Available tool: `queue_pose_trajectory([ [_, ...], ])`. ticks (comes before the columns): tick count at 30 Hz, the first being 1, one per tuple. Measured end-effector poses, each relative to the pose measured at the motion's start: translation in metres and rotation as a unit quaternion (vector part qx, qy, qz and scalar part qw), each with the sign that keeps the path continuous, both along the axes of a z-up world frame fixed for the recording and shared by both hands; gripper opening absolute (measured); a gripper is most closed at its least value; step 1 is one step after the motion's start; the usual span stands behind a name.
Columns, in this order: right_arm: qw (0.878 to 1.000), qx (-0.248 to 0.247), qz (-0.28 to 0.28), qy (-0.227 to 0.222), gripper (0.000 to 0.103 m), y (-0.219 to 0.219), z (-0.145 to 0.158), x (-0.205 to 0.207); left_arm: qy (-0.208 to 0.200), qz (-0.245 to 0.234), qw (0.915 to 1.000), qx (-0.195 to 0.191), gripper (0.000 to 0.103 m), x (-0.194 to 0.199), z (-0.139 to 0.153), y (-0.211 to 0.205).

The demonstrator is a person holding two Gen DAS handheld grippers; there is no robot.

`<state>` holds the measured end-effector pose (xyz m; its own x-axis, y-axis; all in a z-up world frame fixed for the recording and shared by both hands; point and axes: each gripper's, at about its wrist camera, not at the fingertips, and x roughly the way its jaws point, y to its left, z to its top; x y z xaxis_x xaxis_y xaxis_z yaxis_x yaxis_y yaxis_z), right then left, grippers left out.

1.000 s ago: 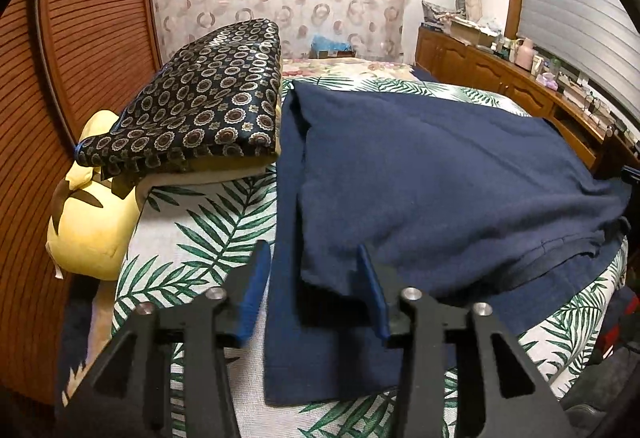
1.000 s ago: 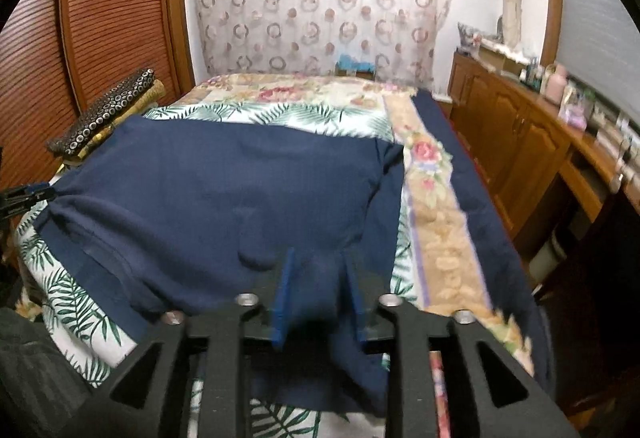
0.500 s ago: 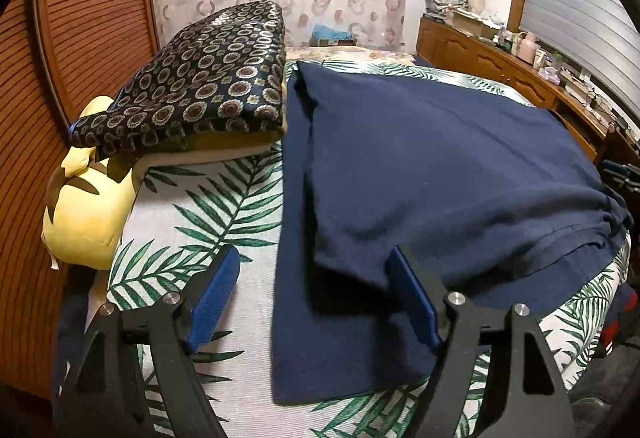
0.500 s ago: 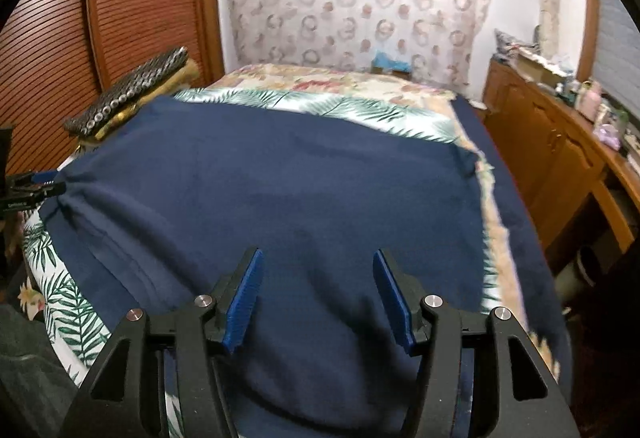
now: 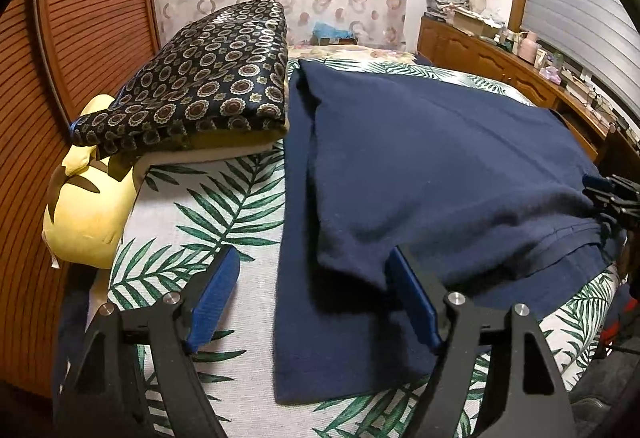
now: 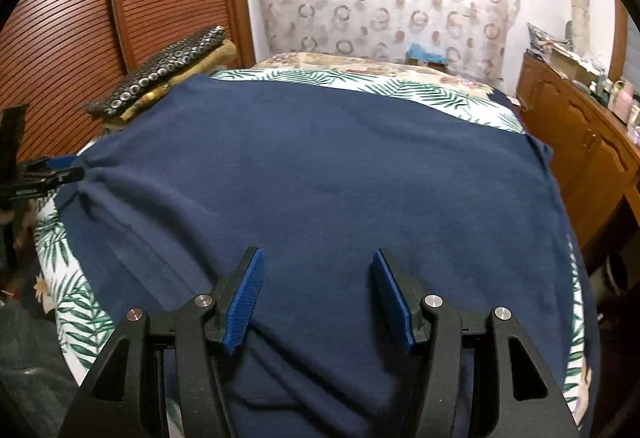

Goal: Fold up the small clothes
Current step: 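Move both open tools over the folded navy shirt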

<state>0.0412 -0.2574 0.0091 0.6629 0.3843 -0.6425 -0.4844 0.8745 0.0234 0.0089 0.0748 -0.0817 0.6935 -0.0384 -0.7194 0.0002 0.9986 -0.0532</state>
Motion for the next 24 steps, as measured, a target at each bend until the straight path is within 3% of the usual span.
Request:
queue_pose_trajectory([
  [5,0.999,0.006,0.028,0.018,0.059,-0.008,-0.002,-0.007,0.001,-0.002,1.0000,0.001,0.078,0.002,0.000,-0.002],
  [11,1.000,0.005,0.025,0.000,0.066,-0.011,0.000,-0.012,0.002,-0.002,1.0000,0.001,0.078,0.001,0.000,-0.002],
  [24,0.999,0.012,0.028,-0.014,0.072,-0.013,-0.012,-0.032,0.009,0.005,0.9999,-0.007,0.078,0.004,-0.010,0.003],
])
